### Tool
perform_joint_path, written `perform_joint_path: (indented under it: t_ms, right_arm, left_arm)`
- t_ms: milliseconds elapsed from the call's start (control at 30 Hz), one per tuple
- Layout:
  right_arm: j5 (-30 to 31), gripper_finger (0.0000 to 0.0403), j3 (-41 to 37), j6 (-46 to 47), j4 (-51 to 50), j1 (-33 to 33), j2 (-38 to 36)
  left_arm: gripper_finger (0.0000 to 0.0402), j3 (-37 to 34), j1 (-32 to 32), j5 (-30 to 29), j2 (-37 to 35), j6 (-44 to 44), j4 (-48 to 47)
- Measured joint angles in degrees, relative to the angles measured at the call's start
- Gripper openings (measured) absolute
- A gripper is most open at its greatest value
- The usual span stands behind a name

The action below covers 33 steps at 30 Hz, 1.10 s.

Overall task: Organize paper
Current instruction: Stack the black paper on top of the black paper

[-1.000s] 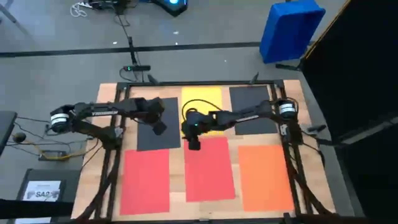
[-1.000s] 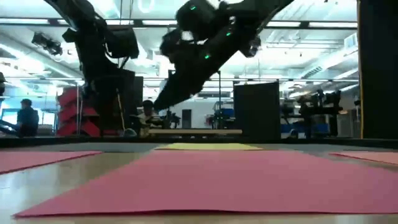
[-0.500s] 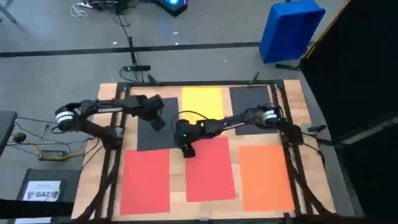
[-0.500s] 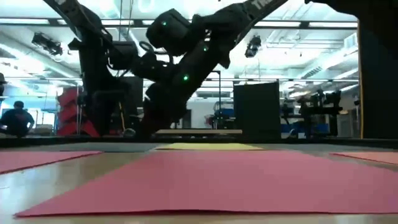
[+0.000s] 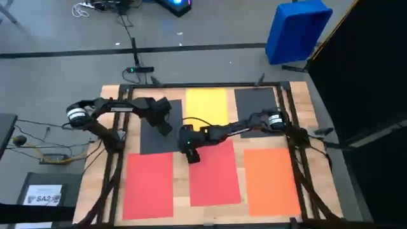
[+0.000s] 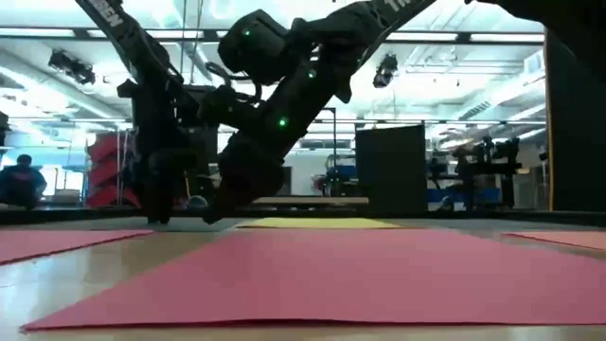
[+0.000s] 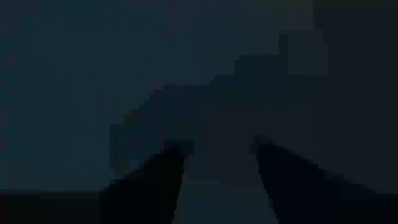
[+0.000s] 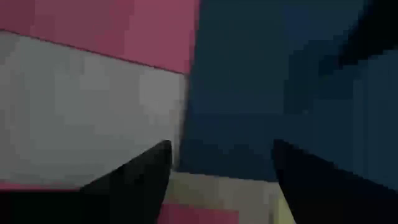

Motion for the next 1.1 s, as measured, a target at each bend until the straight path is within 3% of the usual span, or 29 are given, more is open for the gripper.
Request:
perform_joint_path:
  t_ms: [400, 700, 1100]
  right_arm:
    - [-4.7, 0.0250, -0.1, -0.8, 0.2, 1.8, 1.1]
    - [-1.3, 0.0249, 0.1, -0.8, 0.9, 1.0, 1.7]
    - [3.6, 0.0247, 0.0, 0.5, 2.4, -1.3, 1.9]
  left_arm:
    - [0.0186, -0.1, 0.1, 0.0, 0.7, -1.0, 1.3]
    - [0.0186, -0.2, 0.1, 3.5, 0.8, -1.9, 4.0]
    - [0.0186, -0.2, 0.1, 3.7, 0.8, -1.9, 3.6]
